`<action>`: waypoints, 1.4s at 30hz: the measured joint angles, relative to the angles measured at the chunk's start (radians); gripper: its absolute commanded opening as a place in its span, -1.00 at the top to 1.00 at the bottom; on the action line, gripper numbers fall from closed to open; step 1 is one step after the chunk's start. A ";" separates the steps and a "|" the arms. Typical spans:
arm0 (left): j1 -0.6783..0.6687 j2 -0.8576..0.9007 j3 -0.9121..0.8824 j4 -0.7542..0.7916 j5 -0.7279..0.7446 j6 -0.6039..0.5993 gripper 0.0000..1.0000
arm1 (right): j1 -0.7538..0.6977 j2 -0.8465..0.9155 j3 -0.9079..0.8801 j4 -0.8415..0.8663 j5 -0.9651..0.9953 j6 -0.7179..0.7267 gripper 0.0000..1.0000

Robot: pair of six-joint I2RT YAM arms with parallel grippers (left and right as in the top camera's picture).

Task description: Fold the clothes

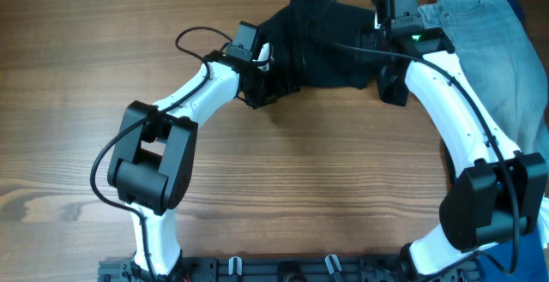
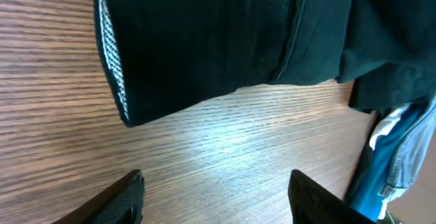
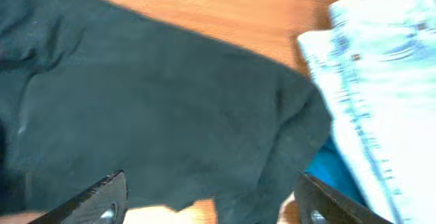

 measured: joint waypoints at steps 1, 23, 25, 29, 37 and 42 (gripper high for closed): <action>0.000 0.000 0.000 0.000 0.005 0.000 -0.30 | 0.000 0.000 0.000 0.013 0.032 -0.001 -0.74; 0.056 0.019 0.001 0.010 0.016 -0.067 -0.25 | -0.163 0.000 0.000 -0.062 0.000 0.060 -0.78; 0.056 0.047 0.001 0.013 0.030 -0.071 -0.36 | -0.163 0.000 0.000 -0.063 -0.009 0.060 -0.78; 0.060 0.054 0.000 0.093 0.104 -0.079 -0.36 | -0.163 0.000 0.000 -0.066 -0.031 0.060 -0.77; 0.060 0.054 0.002 0.293 0.208 -0.171 -0.25 | -0.163 0.000 0.000 -0.085 -0.066 0.061 -0.76; 0.060 0.082 0.002 0.261 0.270 -0.213 -0.24 | -0.163 0.000 0.000 -0.085 -0.067 0.060 -0.77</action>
